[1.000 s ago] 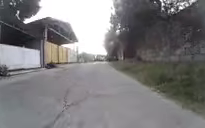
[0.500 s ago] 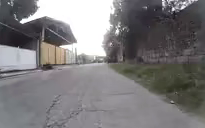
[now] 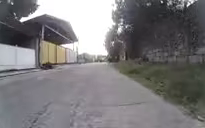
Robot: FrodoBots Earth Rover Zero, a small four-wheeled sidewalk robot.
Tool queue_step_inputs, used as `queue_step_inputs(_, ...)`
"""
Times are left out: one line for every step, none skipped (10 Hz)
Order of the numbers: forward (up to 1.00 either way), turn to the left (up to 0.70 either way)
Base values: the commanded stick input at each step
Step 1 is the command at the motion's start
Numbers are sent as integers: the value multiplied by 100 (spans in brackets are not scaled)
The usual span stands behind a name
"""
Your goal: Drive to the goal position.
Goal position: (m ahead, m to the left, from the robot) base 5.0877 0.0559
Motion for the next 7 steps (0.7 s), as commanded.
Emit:
queue_step_inputs(100,1)
queue_step_inputs(100,1)
queue_step_inputs(100,1)
queue_step_inputs(100,1)
queue_step_inputs(100,1)
queue_step_inputs(100,1)
queue_step_inputs(100,1)
